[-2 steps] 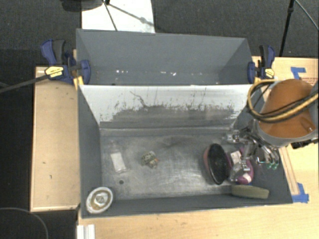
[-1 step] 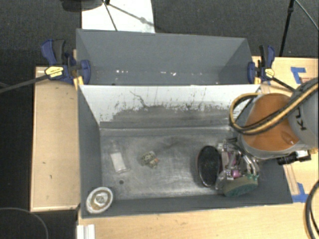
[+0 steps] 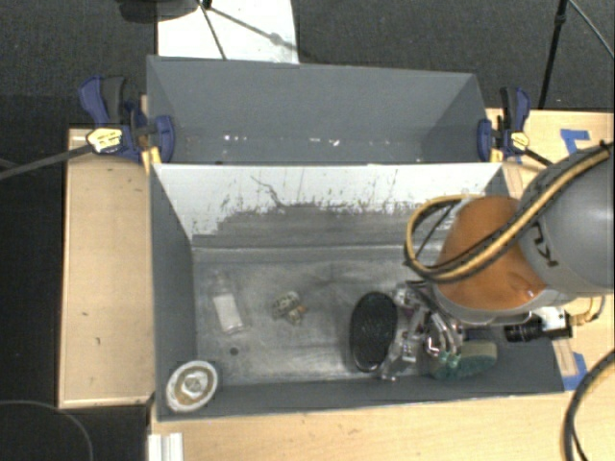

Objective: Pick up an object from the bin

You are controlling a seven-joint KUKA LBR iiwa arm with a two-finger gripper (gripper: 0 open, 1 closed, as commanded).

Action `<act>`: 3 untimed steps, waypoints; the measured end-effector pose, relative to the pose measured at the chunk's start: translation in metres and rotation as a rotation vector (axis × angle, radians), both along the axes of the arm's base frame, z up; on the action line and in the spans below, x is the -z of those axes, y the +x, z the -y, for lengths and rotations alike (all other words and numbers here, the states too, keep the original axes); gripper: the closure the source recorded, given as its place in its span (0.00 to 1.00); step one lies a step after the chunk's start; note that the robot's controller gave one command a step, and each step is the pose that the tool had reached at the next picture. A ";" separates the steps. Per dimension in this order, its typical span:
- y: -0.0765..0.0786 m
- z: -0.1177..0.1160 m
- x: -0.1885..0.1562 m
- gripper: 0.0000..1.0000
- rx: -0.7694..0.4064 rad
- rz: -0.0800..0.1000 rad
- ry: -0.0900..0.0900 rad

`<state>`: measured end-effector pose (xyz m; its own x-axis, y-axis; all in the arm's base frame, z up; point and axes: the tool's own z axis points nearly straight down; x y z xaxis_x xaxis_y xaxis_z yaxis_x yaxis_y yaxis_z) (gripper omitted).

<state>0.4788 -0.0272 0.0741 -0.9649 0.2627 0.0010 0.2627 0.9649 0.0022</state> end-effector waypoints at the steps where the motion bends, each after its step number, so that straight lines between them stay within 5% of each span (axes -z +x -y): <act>1: 0.001 0.002 -0.001 1.00 0.004 0.002 -0.002; 2: 0.001 0.002 0.000 0.00 0.005 0.001 -0.001; 3: 0.009 -0.044 0.003 0.00 0.027 0.005 -0.001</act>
Offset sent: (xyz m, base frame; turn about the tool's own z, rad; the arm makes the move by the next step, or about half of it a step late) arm 0.0000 0.0000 0.0000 0.0000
